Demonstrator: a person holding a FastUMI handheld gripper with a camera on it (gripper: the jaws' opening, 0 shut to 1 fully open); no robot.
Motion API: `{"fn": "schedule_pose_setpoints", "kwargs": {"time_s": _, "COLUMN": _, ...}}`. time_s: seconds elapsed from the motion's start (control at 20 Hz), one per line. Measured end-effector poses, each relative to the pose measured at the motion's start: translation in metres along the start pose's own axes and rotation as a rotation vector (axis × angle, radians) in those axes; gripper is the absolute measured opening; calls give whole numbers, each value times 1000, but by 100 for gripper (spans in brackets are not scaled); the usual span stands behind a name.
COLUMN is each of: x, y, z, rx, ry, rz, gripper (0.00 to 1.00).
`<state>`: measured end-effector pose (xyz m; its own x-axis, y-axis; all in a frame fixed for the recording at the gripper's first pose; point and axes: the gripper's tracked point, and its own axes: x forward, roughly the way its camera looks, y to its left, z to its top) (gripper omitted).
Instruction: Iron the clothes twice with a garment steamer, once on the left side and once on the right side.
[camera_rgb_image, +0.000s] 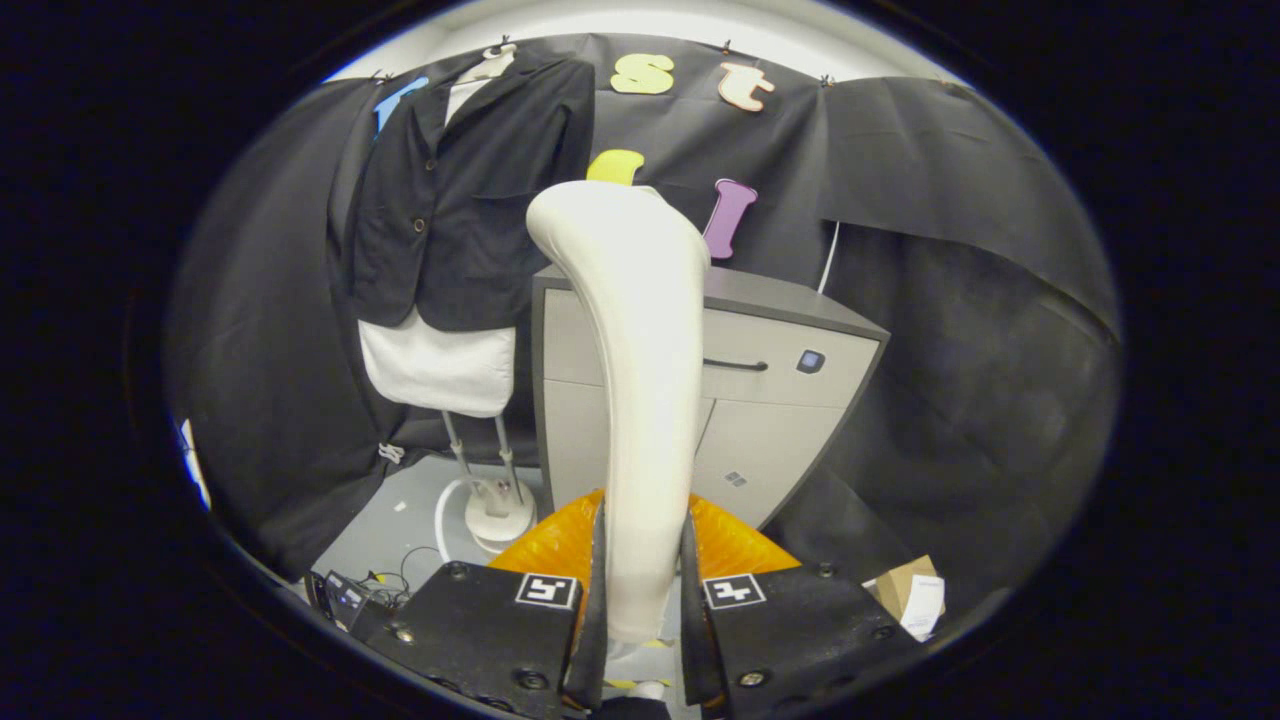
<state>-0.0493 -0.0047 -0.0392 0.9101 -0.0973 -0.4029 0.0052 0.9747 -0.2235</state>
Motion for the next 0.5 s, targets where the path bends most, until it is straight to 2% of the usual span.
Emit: {"fn": "schedule_pose_setpoints", "kwargs": {"time_s": 0.5, "x": 3, "y": -70, "z": -20, "rx": 29, "ry": 33, "rz": 14, "gripper": 33}}
